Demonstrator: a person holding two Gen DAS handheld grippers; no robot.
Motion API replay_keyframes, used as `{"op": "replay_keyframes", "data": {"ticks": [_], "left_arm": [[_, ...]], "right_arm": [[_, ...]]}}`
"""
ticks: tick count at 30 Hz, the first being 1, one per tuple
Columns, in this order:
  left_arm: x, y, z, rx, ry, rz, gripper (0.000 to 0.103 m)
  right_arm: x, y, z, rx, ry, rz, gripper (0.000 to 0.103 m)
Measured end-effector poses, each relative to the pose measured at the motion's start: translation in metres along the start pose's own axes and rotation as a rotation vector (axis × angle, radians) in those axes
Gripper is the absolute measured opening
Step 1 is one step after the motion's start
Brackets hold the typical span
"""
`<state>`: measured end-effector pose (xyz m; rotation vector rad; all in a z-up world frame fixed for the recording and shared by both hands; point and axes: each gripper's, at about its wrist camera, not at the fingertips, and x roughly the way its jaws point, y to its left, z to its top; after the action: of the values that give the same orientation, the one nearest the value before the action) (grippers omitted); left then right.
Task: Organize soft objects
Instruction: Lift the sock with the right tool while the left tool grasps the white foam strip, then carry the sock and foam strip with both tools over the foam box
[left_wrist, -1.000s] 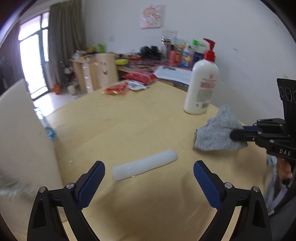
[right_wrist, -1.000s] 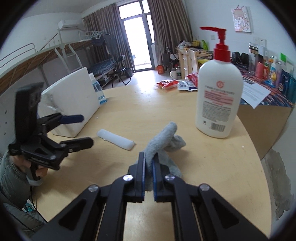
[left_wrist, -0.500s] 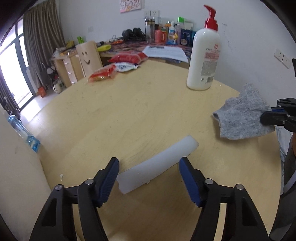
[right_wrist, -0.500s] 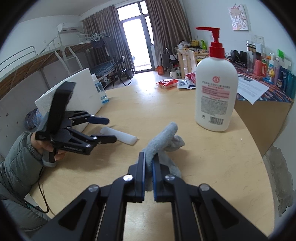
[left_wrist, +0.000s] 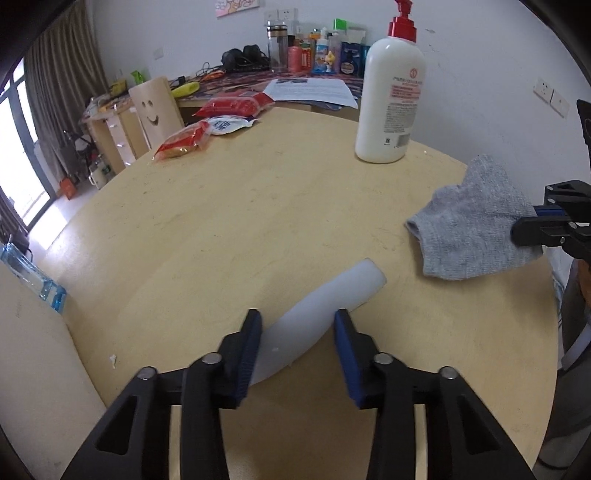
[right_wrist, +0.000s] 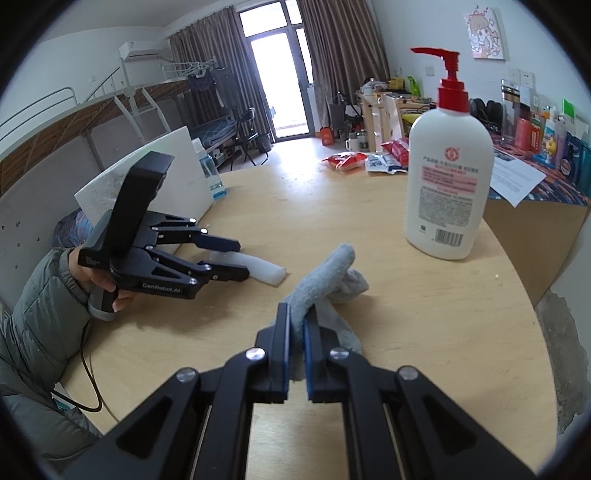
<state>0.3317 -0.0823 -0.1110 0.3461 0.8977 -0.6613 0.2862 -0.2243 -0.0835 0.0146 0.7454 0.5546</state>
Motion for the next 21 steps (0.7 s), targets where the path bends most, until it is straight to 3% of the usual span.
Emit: {"op": "replay_keyframes", "data": {"ticks": [1, 2, 10, 21], "left_arm": [[-0.001, -0.002, 0.000, 0.002, 0.003, 0.000, 0.020], [-0.001, -0.003, 0.000, 0.000, 0.007, 0.004, 0.011], [-0.010, -0.010, -0.003, -0.033, 0.005, 0.081, 0.011], [-0.081, -0.041, -0.003, -0.066, -0.200, 0.117, 0.012]], "right_arm": [[-0.001, 0.001, 0.001, -0.001, -0.001, 0.000, 0.009], [-0.001, 0.001, 0.001, 0.000, -0.003, 0.000, 0.009], [-0.005, 0.000, 0.002, 0.005, -0.020, -0.005, 0.009], [-0.021, 0.002, 0.005, -0.002, -0.081, -0.016, 0.009]]}}
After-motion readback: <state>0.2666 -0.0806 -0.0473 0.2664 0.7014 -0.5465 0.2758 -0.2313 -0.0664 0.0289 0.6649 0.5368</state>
